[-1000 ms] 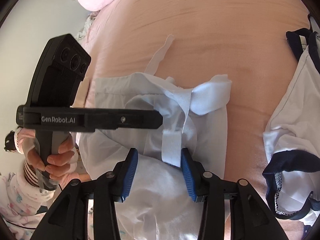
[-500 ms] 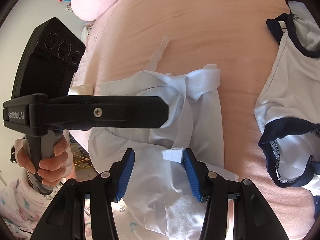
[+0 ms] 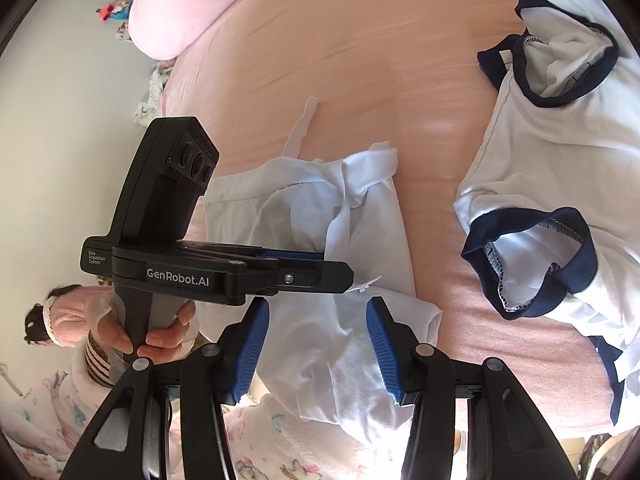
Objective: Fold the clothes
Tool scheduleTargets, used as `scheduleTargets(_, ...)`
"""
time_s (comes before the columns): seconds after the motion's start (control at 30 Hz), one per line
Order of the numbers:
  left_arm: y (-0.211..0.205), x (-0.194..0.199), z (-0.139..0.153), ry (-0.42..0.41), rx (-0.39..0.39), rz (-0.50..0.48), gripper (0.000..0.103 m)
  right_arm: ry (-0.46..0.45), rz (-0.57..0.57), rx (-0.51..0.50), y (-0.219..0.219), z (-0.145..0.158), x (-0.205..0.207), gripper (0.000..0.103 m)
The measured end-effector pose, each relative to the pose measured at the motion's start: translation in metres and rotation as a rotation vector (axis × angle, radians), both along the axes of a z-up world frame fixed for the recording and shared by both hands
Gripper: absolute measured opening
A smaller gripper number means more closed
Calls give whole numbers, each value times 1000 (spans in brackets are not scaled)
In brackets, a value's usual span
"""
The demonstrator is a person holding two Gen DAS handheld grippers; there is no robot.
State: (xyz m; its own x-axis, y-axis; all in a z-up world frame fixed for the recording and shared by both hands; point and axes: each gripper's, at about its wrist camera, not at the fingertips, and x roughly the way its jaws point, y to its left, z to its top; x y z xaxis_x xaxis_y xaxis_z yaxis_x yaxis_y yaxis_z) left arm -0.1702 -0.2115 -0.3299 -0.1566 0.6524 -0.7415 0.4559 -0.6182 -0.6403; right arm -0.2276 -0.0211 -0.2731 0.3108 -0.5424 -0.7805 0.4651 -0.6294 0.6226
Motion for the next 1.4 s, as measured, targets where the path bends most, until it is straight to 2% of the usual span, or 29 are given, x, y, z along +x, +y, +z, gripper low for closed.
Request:
scheduleTargets(0.17,-9,10,21,47,-26,9,53,4,-9,-15,-1,7,-2,50)
scheduleTargets(0.2,-10,12,26,62,-35,3,60,7,-6,-9,-3,7,-3,50)
scheduleTargets(0.23,-13,14,31,72,-50,3,63,10,-3,-2,-5,8,-3,50)
scheduleTargets(0.3,-22,20,40,81,-96,17,78,16,4,9,-10,10,-3,60)
scheduleTargets(0.33,-27,22,44,84,-115,24,79,25,0,14,-18,5,-2,63)
scheduleTargets(0.43,-45,28,52,85,-167,42,80,37,4,23,-24,10,-5,64)
scheduleTargets(0.5,-57,28,56,73,-257,45,80,37,-4,18,-27,13,-9,64)
scheduleTargets(0.57,-70,27,57,67,-306,53,80,25,-9,10,-31,15,-9,64)
scheduleTargets(0.73,-95,18,50,43,-321,89,79,40,-12,36,-47,12,-12,64)
scheduleTargets(0.97,-99,0,42,20,-407,42,80,33,-13,49,-58,8,-21,64)
scheduleTargets(1.03,-100,-5,40,27,-449,32,80,35,-21,56,-62,6,-27,64)
scheduleTargets(1.2,-98,-19,42,128,-608,-3,80,77,-17,74,-76,6,-42,64)
scheduleTargets(1.33,-99,-30,30,143,-555,-24,80,67,-29,84,-86,2,-52,64)
scheduleTargets(1.4,-100,-34,24,137,-552,-27,80,68,-34,87,-89,1,-55,64)
